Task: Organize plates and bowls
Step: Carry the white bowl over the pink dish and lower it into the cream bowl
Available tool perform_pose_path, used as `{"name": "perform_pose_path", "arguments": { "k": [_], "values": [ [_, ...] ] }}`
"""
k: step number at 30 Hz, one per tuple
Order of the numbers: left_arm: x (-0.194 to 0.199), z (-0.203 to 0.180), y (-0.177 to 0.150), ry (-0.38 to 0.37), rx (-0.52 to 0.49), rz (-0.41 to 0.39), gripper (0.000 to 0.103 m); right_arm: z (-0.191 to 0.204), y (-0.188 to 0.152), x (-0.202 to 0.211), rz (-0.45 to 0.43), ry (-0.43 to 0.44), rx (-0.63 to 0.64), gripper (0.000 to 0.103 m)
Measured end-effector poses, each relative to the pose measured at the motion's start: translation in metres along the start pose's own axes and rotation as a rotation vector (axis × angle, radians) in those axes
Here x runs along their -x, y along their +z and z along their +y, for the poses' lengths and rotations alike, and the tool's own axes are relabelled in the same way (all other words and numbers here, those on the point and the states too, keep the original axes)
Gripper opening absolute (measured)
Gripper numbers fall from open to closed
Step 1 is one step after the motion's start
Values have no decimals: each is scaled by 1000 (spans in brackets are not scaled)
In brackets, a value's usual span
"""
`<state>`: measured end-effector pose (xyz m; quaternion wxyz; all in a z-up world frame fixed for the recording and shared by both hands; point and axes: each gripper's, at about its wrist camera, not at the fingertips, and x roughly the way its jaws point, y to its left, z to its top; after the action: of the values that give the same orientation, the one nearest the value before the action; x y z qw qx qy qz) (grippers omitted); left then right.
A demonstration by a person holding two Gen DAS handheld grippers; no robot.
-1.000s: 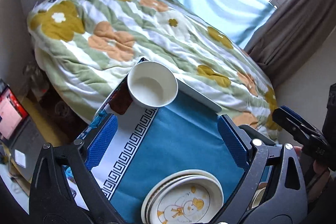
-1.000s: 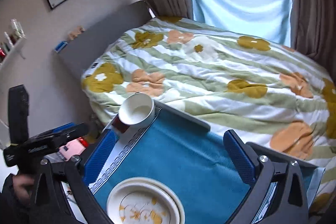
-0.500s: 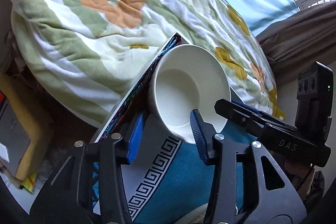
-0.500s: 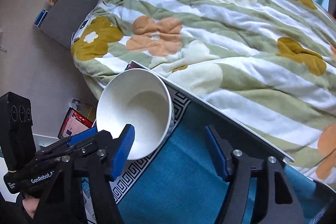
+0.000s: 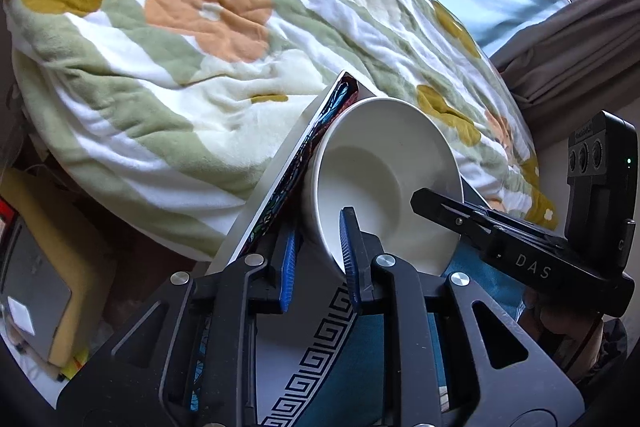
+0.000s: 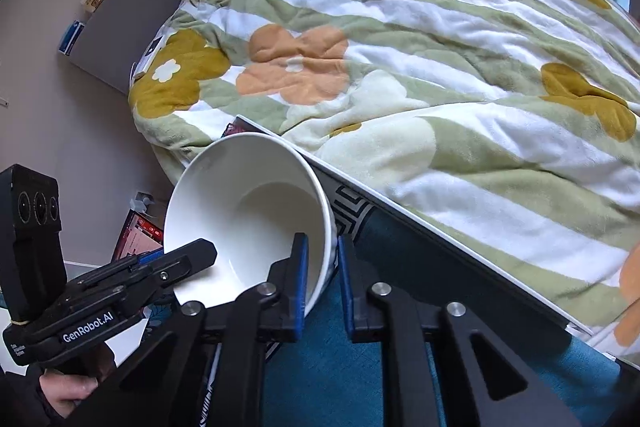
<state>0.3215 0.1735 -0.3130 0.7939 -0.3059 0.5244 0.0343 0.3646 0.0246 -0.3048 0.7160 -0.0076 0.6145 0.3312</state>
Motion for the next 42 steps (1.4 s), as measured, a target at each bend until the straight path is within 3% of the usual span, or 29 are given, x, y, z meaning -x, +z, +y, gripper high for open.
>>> {"name": "perform_pose_path", "arguments": {
  "k": [9,17,21,29,36,42],
  "values": [
    [33,-27,-9,33,-83,-48,18,7,-11,27,-44,5,-13,14],
    [94,-82,-46,26,-187,-116,18,15,-50,101,-135,-1,-18,14],
    [121,-114,-83,20,-232,-143,18,15,-90,143,-186,-38,-15,14],
    [142,-195,-185,-33,-355,-123,18,-26,-191,229,-283,-72,-116,14],
    [128,-268,-270,-118,-457,-31,18,-70,-280,289,-327,-155,-225,14],
    [95,-320,-323,-163,-572,93,18,-113,-348,319,-353,-220,-373,14]
  ]
}}
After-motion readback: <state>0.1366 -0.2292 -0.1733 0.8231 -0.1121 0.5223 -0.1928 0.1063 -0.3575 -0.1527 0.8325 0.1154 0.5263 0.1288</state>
